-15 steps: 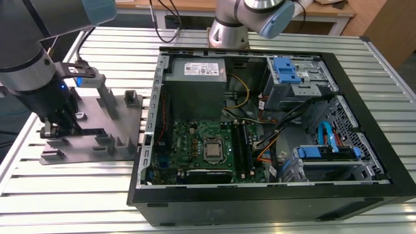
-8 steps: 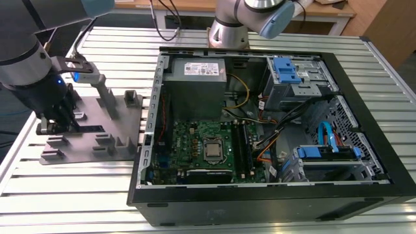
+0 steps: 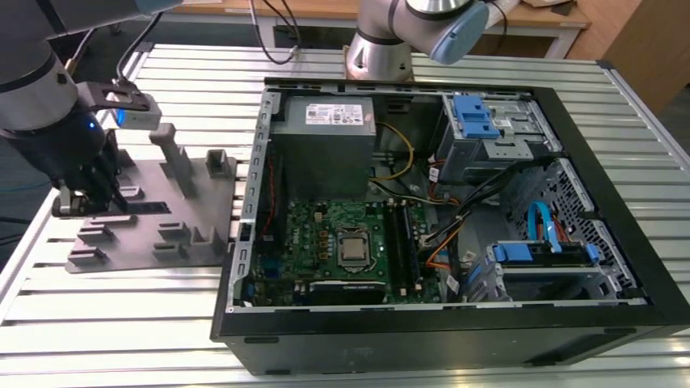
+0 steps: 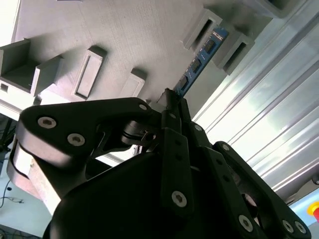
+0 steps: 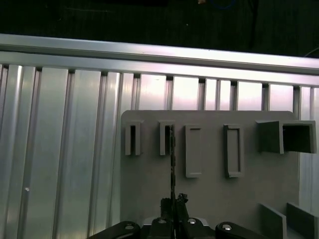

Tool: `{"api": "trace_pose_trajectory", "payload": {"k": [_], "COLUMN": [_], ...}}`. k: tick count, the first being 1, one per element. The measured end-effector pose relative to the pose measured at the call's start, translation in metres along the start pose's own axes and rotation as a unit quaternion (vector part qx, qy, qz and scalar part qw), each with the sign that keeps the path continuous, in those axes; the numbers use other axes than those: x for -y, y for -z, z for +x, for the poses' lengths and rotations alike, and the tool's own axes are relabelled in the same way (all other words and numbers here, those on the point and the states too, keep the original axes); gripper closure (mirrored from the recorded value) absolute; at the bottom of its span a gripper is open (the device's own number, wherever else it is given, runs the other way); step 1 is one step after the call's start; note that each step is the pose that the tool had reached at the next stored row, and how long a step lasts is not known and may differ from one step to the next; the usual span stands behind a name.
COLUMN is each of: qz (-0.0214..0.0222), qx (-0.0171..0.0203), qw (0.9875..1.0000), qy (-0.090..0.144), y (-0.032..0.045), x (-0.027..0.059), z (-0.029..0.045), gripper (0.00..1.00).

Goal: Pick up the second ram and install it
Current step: 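Pick up the second ram and move it above second insertion slot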

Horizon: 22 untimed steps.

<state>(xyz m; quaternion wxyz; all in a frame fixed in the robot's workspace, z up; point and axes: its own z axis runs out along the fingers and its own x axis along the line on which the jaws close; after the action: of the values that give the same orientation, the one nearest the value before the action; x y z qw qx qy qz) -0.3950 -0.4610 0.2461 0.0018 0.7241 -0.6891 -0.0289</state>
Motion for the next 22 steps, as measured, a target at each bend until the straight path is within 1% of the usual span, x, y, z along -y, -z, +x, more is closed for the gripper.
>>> {"api": "trace_pose_trajectory", "payload": {"k": [22], "qz": [0.0], "qx": [0.0], "qw": [1.0], "qy": [0.0], "y": [0.0355], "x": [-0.0015], "z": [-0.0014], "gripper": [0.89]}}
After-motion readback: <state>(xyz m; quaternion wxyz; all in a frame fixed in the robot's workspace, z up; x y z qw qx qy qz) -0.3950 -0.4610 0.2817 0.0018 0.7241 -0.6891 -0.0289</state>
